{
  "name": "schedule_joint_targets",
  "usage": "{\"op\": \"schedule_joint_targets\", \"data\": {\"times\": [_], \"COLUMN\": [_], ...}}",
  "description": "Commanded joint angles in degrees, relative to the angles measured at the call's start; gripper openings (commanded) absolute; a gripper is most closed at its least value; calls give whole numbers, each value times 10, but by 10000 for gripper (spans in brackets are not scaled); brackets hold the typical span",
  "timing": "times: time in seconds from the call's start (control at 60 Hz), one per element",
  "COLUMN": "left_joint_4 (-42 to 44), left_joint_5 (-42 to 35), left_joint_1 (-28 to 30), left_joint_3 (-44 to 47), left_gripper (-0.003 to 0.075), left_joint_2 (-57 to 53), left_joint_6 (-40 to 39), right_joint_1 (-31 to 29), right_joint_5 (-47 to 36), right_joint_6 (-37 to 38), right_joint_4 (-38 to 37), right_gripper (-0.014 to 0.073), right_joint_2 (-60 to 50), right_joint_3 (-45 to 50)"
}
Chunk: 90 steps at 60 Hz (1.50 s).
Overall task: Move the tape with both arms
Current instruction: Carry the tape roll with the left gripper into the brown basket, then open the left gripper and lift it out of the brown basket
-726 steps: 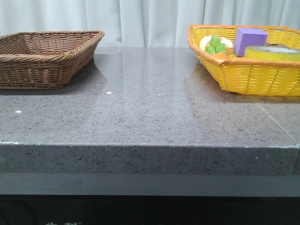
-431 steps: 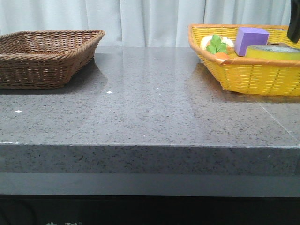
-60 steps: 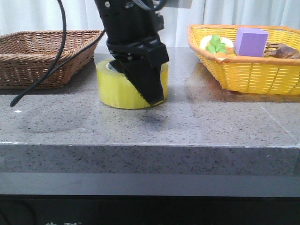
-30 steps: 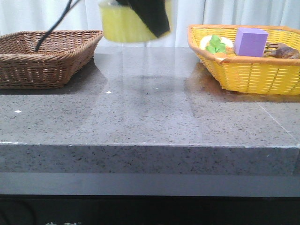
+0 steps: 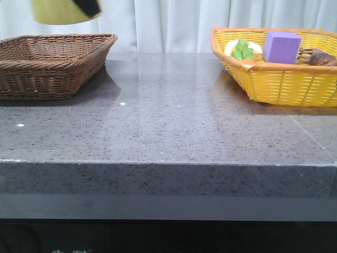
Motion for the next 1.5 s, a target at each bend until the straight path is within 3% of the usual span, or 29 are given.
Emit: {"op": "schedule_joint_targets", "data": {"times": [0.0, 0.183, 0.567, 0.634, 0.801, 0.901, 1.485], "left_joint_4": [-11, -12, -8, -8, -8, -8, -18], "left_joint_5": [-30, -29, -29, -29, -29, -29, 6], "left_joint_1": [28, 67, 72, 72, 72, 72, 65], "left_joint_3": [-20, -20, -20, -20, -20, -20, -85], "left_gripper": [60, 60, 73, 116, 312, 357, 358], "left_joint_2": [-20, 18, 60, 60, 60, 60, 3], "left_joint_6": [-13, -20, -27, -32, -42, -54, -175], "right_joint_1": [-2, -2, -2, -2, -2, -2, -2], "right_joint_5": [-40, -40, -40, -40, -40, -40, -40], "right_joint_6": [-4, -4, -4, -4, -4, -4, -4], "right_joint_4": [1, 1, 1, 1, 1, 1, 1], "right_gripper": [476, 476, 476, 476, 476, 476, 476], "right_joint_2": [0, 0, 0, 0, 0, 0, 0], "right_joint_3": [-15, -15, -15, -15, -15, -15, -15]}}
